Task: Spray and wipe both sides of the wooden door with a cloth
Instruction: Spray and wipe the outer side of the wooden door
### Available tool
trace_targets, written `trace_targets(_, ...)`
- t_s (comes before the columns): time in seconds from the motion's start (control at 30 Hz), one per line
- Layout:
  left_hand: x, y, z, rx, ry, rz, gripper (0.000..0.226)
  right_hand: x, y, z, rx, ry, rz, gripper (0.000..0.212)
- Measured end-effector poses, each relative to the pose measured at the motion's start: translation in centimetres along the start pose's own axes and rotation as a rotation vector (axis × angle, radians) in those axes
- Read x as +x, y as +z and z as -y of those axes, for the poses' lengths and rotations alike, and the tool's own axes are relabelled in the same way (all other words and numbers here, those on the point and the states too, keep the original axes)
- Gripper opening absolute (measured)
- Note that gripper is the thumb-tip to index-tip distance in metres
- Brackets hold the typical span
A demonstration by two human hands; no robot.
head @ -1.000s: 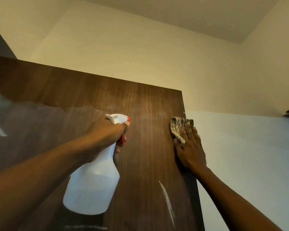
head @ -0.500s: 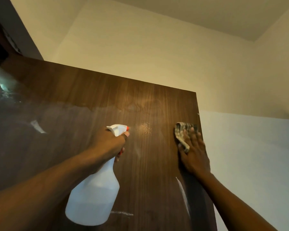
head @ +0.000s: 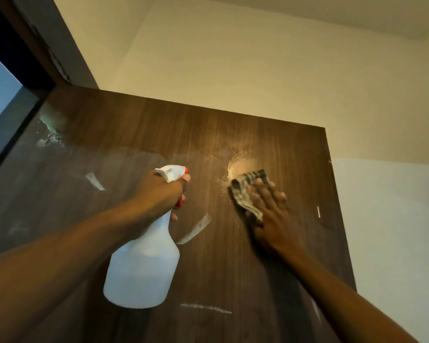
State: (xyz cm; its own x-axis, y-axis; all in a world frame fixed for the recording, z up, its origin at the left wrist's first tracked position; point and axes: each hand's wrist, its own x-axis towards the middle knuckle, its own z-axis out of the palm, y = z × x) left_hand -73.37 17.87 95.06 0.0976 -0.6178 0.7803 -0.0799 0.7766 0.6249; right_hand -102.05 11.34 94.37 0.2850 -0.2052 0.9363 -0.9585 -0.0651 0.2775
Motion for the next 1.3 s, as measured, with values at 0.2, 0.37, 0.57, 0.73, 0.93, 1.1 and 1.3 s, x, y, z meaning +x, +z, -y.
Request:
trace_targets(0.2, 0.2, -1.6, 0.6, 0.069, 0.014, -0.014, 0.023, 7.7, -1.1, 0.3, 0.046, 0.384, -0.113, 0.064)
trace_targets(0.37, 0.7, -2.5, 1.3, 0.097, 0.034, -0.045, 0.025, 12.3, 0.8, 7.7, 0.058, 0.139, -0.099, 0.061)
trace_targets(0.57, 2.1, -4.9, 2.7, 0.078, 0.013, -0.032, 0.031, 4.6, 1.9, 5.1, -0.031, 0.045, -0.055, 0.061)
trace_targets(0.73, 3.0, -8.5, 3.8, 0.034, -0.004, -0.012, 0.037, 9.5, 1.6, 8.3, 0.007, 0.350, -0.126, 0.063)
trace_targets(0.93, 4.4, -11.5, 3.3, -0.013, -0.049, 0.021, 0.034, 11.6, 2.9, 16.5, 0.081, 0.128, -0.072, 0.062)
trace_targets(1.1, 3.9, -13.6, 3.6, 0.026, -0.020, 0.040, 0.030, 6.1, 3.0, 14.7, 0.015, 0.130, -0.016, 0.065)
trace_targets(1.3, 4.2, -16.4, 4.2, 0.027, -0.057, 0.041, 0.027, 11.3, 2.9, 18.2, 0.076, 0.401, -0.084, 0.063)
